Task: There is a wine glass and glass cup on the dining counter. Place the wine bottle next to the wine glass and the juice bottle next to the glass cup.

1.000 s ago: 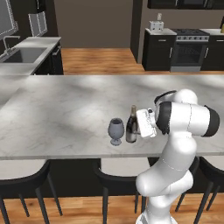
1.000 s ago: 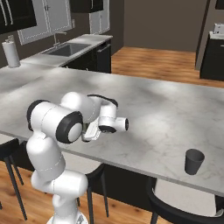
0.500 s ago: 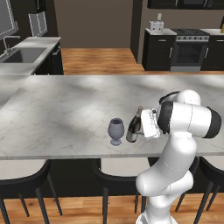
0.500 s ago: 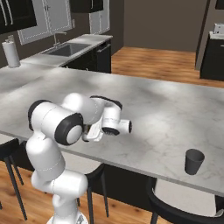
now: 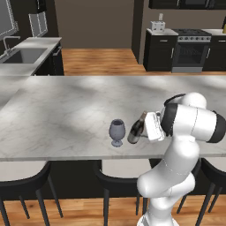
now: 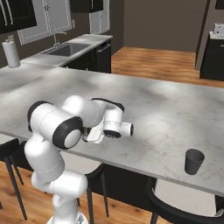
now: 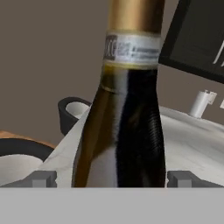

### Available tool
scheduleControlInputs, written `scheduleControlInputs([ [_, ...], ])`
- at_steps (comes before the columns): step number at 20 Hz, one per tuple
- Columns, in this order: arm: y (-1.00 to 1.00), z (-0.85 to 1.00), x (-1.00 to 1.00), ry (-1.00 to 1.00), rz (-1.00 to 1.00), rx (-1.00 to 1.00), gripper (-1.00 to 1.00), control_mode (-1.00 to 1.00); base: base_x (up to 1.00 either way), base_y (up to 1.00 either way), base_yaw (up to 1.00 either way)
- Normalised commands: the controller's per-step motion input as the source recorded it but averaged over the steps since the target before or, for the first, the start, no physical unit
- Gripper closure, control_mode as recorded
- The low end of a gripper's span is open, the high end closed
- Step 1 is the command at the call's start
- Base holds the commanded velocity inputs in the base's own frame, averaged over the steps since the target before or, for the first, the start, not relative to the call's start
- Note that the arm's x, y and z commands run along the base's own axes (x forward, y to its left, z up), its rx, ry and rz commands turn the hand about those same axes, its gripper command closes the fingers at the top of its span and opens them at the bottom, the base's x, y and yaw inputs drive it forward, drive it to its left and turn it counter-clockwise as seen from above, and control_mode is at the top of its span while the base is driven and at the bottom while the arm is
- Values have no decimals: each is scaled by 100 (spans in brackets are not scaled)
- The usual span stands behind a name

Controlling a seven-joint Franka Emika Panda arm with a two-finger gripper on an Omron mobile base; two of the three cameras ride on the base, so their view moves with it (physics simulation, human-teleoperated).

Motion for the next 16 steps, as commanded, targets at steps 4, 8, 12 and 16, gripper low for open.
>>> scheduleControlInputs([
  [4, 2, 1, 1, 10, -2, 0, -100, -100, 0, 0, 0],
  [8, -1, 1, 6, 12, -2, 1, -100, -100, 0, 0, 0],
  [12, -2, 2, 1, 12, 0, 4, -100, -100, 0, 0, 0],
  [16, 0, 0, 2, 9, 0, 2, -100, -100, 0, 0, 0],
])
